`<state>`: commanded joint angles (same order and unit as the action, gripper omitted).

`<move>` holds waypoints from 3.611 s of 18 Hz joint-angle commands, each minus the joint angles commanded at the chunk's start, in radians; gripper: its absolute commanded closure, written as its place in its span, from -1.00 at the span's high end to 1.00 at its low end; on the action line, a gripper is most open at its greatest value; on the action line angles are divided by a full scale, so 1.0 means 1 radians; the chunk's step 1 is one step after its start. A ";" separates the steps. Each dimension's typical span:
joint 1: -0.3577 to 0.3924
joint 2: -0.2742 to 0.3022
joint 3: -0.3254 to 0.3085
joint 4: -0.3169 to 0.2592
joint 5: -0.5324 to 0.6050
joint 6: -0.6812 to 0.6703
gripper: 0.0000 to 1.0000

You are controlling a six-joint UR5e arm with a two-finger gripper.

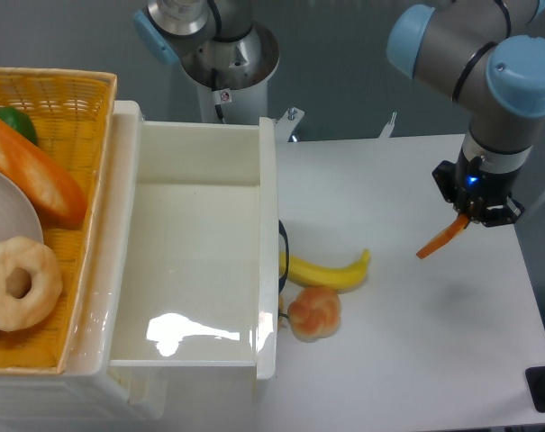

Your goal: Place the bread slice in the upper white drawer

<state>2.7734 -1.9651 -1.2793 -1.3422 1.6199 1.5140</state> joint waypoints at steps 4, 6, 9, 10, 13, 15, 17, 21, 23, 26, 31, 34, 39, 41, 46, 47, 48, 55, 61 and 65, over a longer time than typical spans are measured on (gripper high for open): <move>-0.002 0.041 -0.015 -0.006 0.003 -0.015 -1.00; -0.002 0.072 -0.023 -0.032 -0.003 -0.020 -1.00; 0.003 0.110 -0.025 -0.064 -0.041 -0.029 -1.00; 0.006 0.123 -0.025 -0.083 -0.072 -0.031 -1.00; 0.005 0.173 -0.047 -0.107 -0.197 -0.118 -1.00; -0.005 0.196 -0.052 -0.106 -0.311 -0.242 -1.00; -0.017 0.215 -0.052 -0.106 -0.414 -0.360 -1.00; -0.080 0.247 -0.051 -0.098 -0.520 -0.576 -1.00; -0.080 0.262 -0.052 -0.086 -0.586 -0.618 -1.00; -0.103 0.273 -0.054 -0.086 -0.612 -0.652 -1.00; -0.159 0.266 -0.067 -0.084 -0.618 -0.698 -1.00; -0.195 0.261 -0.092 -0.049 -0.617 -0.696 -0.63; -0.239 0.262 -0.153 0.006 -0.552 -0.690 1.00; -0.274 0.258 -0.156 0.006 -0.506 -0.690 1.00; -0.295 0.247 -0.169 0.000 -0.443 -0.696 1.00; -0.288 0.247 -0.169 0.000 -0.440 -0.693 1.00; -0.281 0.247 -0.169 0.000 -0.434 -0.690 1.00; -0.172 0.246 -0.146 -0.008 -0.295 -0.678 1.00; -0.051 0.249 -0.216 0.005 -0.123 -0.481 1.00; 0.017 0.229 -0.224 0.066 -0.127 -0.440 1.00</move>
<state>2.7903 -1.7363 -1.5033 -1.2764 1.4926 1.0738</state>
